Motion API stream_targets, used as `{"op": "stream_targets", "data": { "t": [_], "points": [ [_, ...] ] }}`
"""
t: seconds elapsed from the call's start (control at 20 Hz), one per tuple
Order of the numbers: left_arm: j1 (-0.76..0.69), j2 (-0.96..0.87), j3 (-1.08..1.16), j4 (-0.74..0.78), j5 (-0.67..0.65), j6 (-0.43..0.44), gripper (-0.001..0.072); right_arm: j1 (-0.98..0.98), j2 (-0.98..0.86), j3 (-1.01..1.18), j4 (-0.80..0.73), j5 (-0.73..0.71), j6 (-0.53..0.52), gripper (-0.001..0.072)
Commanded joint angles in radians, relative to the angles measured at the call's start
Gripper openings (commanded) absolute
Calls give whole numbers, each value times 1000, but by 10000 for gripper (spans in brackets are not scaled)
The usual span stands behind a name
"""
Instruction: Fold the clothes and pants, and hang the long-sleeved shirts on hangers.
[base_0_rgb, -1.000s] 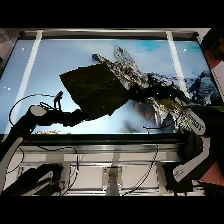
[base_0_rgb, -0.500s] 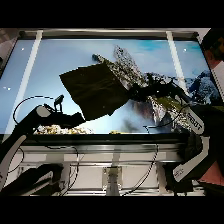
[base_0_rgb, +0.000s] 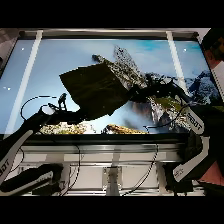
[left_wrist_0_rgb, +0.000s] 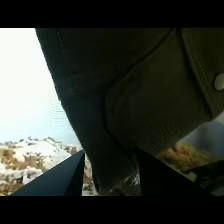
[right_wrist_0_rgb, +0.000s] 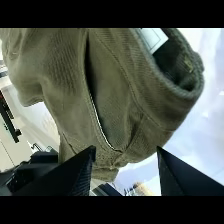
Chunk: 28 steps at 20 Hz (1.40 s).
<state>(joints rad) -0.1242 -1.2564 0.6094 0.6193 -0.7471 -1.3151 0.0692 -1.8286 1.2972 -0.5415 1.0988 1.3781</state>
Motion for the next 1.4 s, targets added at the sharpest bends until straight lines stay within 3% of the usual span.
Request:
{"op": "stream_targets", "data": {
  "t": [0.0,0.05,0.15,0.3,0.45,0.6,0.75,1.05,1.2,1.3,1.35],
  "points": [
    [-1,-32,1,-203,29,121,122,0,0,1,-23,1,0,446],
    [-1,-27,1,-289,26,183,17,0,0,1,-49,-5,1,446],
    [-1,2,1,-412,24,225,14,-1,0,1,-67,-3,3,446],
    [1,111,1,-380,25,236,13,-1,0,3,-56,14,2,444],
    [8,228,1,-163,13,59,13,-1,0,42,-58,102,2,444],
    [22,280,1,273,-96,-237,13,-1,0,136,-57,237,2,444],
    [23,296,1,581,-187,-387,13,-1,1,236,-60,335,20,444],
    [45,314,71,882,-287,-476,14,3,2,342,-61,338,51,444],
    [70,314,138,1015,-269,-508,15,8,2,342,-63,335,50,444],
    [90,314,169,1022,-218,-507,16,8,2,342,-63,326,50,444],
    [92,314,176,1023,-185,-507,74,8,2,342,-63,325,50,444]
  ]
}}
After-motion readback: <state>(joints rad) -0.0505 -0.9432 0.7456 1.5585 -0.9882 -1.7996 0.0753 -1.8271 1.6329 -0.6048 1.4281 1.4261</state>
